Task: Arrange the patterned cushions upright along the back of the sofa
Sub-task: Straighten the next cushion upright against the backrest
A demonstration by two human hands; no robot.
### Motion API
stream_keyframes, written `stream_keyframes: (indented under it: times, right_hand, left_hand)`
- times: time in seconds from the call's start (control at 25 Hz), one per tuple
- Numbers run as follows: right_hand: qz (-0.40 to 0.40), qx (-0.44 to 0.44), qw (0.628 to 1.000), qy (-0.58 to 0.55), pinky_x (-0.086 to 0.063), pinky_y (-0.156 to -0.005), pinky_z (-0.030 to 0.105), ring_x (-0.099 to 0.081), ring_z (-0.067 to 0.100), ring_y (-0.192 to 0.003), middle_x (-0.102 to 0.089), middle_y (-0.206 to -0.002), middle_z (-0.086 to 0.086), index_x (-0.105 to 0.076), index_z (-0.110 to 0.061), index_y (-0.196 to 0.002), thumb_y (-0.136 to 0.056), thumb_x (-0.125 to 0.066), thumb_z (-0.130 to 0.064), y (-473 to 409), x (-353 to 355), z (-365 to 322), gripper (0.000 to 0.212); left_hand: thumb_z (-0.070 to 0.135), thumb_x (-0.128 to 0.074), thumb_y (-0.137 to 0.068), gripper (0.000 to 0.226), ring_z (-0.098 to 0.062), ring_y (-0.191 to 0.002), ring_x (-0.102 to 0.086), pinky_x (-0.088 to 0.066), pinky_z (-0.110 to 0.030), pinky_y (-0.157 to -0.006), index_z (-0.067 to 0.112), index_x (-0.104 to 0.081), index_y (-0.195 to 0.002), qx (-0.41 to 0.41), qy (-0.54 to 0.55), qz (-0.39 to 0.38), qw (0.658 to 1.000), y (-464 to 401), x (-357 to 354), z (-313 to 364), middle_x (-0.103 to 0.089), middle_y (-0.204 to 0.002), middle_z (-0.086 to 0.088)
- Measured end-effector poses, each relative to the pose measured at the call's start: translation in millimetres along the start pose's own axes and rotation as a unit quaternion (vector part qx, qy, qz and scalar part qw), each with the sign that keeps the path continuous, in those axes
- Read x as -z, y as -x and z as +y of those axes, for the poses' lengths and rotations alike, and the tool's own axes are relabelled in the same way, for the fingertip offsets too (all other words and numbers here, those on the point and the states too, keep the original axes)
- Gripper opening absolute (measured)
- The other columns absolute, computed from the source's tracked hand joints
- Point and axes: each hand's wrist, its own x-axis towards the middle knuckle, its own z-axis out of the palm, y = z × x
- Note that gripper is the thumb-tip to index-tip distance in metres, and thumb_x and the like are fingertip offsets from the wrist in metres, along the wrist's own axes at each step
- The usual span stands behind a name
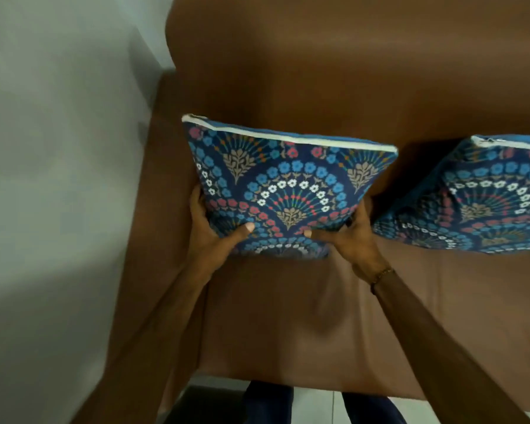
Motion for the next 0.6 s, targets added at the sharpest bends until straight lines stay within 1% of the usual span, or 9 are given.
stream_keyframes:
  times: [0.12, 0.16, 0.24, 0.32, 0.36, 0.44, 0.48, 0.52, 0.6]
  right_hand:
    - [0.012, 0.051, 0.999, 0.005, -0.059, -0.096, 0.022, -0.066, -0.014, -0.109, -0.064, -0.127, -0.009, -0.044, -0.015, -0.142, -0.066, -0.092, 0.009, -30, -12, -15, 0.093]
    - [0.008, 0.064, 0.998, 0.018, -0.059, -0.097, 0.023, -0.065, -0.013, -0.111, -0.064, -0.129, -0.01, -0.044, -0.016, -0.143, -0.066, -0.094, 0.005, -38, -14, -14, 0.094]
    - [0.007, 0.069, 0.997, 0.046, -0.056, -0.099, 0.02, -0.063, -0.013, -0.114, -0.063, -0.13, -0.012, -0.043, -0.018, -0.144, -0.066, -0.096, -0.001, -44, -15, -7, 0.096]
    - [-0.002, 0.075, 0.991, 0.108, -0.052, -0.1, 0.013, -0.059, -0.019, -0.113, -0.058, -0.128, -0.022, -0.037, -0.026, -0.143, -0.062, -0.099, -0.011, -44, -12, 3, 0.103]
    - [-0.017, 0.071, 0.989, 0.131, -0.052, -0.103, 0.017, -0.058, -0.017, -0.115, -0.054, -0.127, -0.027, -0.034, -0.031, -0.143, -0.059, -0.101, -0.02, -43, -9, 6, 0.108]
    - [-0.046, 0.047, 0.986, 0.152, -0.053, -0.105, 0.023, -0.056, 0.003, -0.122, -0.051, -0.124, -0.03, -0.032, -0.037, -0.14, -0.057, -0.101, -0.026, -41, -3, 4, 0.109]
    - [-0.055, 0.024, 0.987, 0.15, -0.054, -0.097, 0.016, -0.056, 0.008, -0.119, -0.051, -0.121, -0.029, -0.034, -0.032, -0.142, -0.062, -0.1, -0.018, -39, 0, 2, 0.104]
    - [-0.058, 0.006, 0.989, 0.138, -0.054, -0.087, 0.01, -0.058, 0.009, -0.113, -0.052, -0.118, -0.025, -0.037, -0.024, -0.144, -0.068, -0.096, -0.01, -36, 4, 0, 0.098]
    - [-0.034, -0.022, 0.989, 0.141, -0.056, -0.085, 0.018, -0.062, 0.008, -0.102, -0.06, -0.112, -0.012, -0.05, -0.013, -0.14, -0.074, -0.094, -0.013, -24, 19, 2, 0.08]
  left_hand:
    - [0.024, -0.096, -0.073, 0.113, -0.011, -0.149, -0.046, -0.046, -0.041, -0.12, 0.037, -0.023, -0.159, -0.051, -0.008, 0.018, 0.999, -23, 8, 11, -0.043, -0.163, 0.003]
    - [0.024, -0.095, -0.074, 0.112, -0.01, -0.149, -0.046, -0.045, -0.038, -0.121, 0.033, -0.023, -0.16, -0.059, -0.018, 0.023, 0.998, -28, 9, 10, -0.042, -0.164, 0.003]
    - [0.022, -0.094, -0.076, 0.114, -0.002, -0.145, -0.045, -0.042, -0.02, -0.118, 0.021, -0.02, -0.163, -0.067, -0.049, 0.015, 0.996, -31, 7, 6, -0.041, -0.164, 0.003]
    - [0.025, -0.094, -0.077, 0.118, 0.0, -0.144, -0.043, -0.037, -0.007, -0.114, 0.021, -0.014, -0.165, -0.049, -0.064, 0.01, 0.997, -28, 4, -5, -0.037, -0.165, 0.005]
    - [0.029, -0.093, -0.078, 0.119, -0.002, -0.146, -0.04, -0.036, -0.006, -0.114, 0.023, -0.013, -0.166, -0.038, -0.07, 0.013, 0.997, -24, 1, -9, -0.035, -0.166, 0.007]
    - [0.033, -0.092, -0.078, 0.116, -0.01, -0.15, -0.04, -0.039, -0.02, -0.12, 0.025, -0.015, -0.165, -0.024, -0.069, 0.035, 0.997, -12, -5, -15, -0.036, -0.167, 0.003]
    - [0.033, -0.091, -0.078, 0.111, -0.017, -0.148, -0.045, -0.044, -0.032, -0.12, 0.022, -0.02, -0.163, -0.017, -0.062, 0.055, 0.996, -4, -11, -17, -0.04, -0.164, -0.003]
    - [0.029, -0.091, -0.078, 0.103, -0.022, -0.14, -0.051, -0.05, -0.04, -0.115, 0.016, -0.026, -0.158, -0.006, -0.06, 0.08, 0.995, 6, -20, -17, -0.045, -0.157, -0.009]
    - [0.019, -0.088, -0.082, 0.081, -0.023, -0.121, -0.057, -0.053, -0.045, -0.102, 0.005, -0.038, -0.144, 0.028, -0.091, 0.099, 0.991, 32, -48, -14, -0.051, -0.14, -0.017]
